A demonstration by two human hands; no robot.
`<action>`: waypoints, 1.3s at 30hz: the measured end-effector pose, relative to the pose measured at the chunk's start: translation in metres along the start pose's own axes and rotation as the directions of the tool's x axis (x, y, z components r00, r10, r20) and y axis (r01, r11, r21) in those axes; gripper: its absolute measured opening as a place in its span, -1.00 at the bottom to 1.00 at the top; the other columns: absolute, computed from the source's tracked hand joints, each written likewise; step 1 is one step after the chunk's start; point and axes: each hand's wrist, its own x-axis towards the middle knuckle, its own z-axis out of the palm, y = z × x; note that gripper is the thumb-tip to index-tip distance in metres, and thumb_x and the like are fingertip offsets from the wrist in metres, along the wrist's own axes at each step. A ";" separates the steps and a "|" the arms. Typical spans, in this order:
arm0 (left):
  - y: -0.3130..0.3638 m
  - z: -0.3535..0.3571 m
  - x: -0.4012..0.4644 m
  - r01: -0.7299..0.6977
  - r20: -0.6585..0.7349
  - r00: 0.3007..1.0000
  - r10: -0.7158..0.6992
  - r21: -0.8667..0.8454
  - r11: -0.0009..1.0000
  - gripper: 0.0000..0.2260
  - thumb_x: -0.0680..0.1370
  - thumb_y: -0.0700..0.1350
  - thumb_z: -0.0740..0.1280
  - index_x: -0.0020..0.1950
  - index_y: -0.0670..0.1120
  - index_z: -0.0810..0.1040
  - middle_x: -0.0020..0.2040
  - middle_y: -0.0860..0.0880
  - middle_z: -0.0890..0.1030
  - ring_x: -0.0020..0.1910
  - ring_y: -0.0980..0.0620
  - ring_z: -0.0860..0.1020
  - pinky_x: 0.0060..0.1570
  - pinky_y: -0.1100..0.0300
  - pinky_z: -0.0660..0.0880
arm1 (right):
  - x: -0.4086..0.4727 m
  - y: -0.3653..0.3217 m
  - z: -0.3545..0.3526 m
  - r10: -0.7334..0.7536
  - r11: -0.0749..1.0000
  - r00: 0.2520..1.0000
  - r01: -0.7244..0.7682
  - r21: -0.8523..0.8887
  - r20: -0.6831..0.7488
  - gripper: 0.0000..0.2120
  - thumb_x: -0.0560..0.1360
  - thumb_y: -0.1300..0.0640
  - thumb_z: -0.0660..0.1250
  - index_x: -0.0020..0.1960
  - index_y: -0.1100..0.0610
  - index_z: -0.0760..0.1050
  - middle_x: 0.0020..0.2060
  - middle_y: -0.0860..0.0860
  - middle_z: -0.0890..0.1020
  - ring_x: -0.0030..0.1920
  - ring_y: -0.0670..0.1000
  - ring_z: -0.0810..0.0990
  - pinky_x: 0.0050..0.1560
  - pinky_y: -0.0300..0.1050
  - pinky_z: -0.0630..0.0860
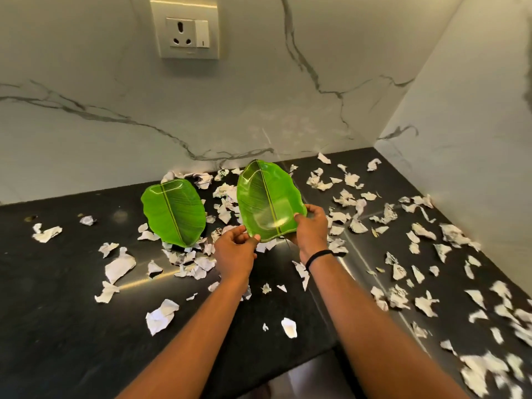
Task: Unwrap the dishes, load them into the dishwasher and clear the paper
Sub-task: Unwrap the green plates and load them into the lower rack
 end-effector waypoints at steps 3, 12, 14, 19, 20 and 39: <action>0.009 0.001 -0.019 -0.043 0.142 0.989 0.042 0.005 0.999 -0.64 0.39 -0.26 0.58 0.15 -0.13 0.62 -0.21 -0.03 0.68 -0.30 0.06 0.62 -0.40 0.19 0.49 | -0.025 -0.013 -0.028 -0.048 0.996 0.995 0.054 0.073 -0.084 -0.76 0.55 0.29 0.31 -0.02 -0.06 0.48 0.02 0.13 0.63 0.00 0.19 0.64 0.05 0.25 0.63; 0.029 0.050 -0.088 -0.109 0.532 0.840 0.105 -0.023 0.994 -0.71 0.46 -0.23 0.53 0.15 -0.16 0.60 -0.04 -0.15 0.70 -0.16 -0.06 0.66 -0.34 0.17 0.55 | -0.118 -0.025 -0.174 -0.295 0.944 0.856 0.331 0.011 -0.424 -0.93 0.61 0.22 0.33 -0.03 0.08 0.53 -0.17 0.04 0.58 -0.15 0.00 0.52 -0.06 0.01 0.52; 0.029 0.063 -0.109 -0.080 0.587 0.805 0.083 -0.032 0.996 -0.79 0.52 -0.26 0.46 0.13 -0.13 0.58 -0.06 -0.14 0.68 -0.19 -0.03 0.64 -0.34 0.17 0.53 | -0.144 -0.024 -0.211 -0.279 0.943 0.841 0.331 0.034 -0.463 -0.91 0.61 0.21 0.34 -0.05 0.06 0.54 -0.17 0.03 0.62 -0.15 -0.02 0.58 -0.10 -0.07 0.56; 0.026 0.105 -0.188 -0.102 0.764 0.643 0.046 0.027 0.994 -0.86 0.55 -0.26 0.43 0.01 -0.04 0.58 -0.12 -0.03 0.66 -0.21 0.05 0.61 -0.29 0.20 0.49 | -0.228 -0.019 -0.318 -0.225 0.928 0.747 0.360 0.097 -0.626 -0.97 0.55 0.13 0.43 -0.06 0.07 0.60 -0.21 -0.01 0.69 -0.19 -0.03 0.67 -0.13 -0.11 0.63; 0.024 0.114 -0.209 -0.108 0.803 0.595 0.037 0.034 0.994 -0.87 0.55 -0.27 0.43 0.02 -0.07 0.59 -0.11 -0.04 0.66 -0.19 0.03 0.61 -0.27 0.18 0.52 | -0.247 -0.014 -0.341 -0.218 0.928 0.723 0.362 0.090 -0.655 -0.93 0.54 0.11 0.45 -0.06 0.11 0.61 -0.22 0.02 0.69 -0.18 0.00 0.67 -0.10 -0.01 0.63; -0.149 0.115 -0.701 -0.401 0.867 -0.369 -0.335 0.177 0.899 -0.87 0.52 -0.32 0.43 0.02 -0.18 0.55 -0.10 -0.21 0.64 -0.12 -0.14 0.61 -0.04 -0.16 0.58 | -0.687 0.158 -0.566 0.109 0.884 -0.094 0.464 0.053 -0.990 -0.66 0.58 -0.02 0.39 -0.13 0.29 0.62 -0.27 0.07 0.58 -0.24 -0.06 0.54 -0.20 -0.20 0.45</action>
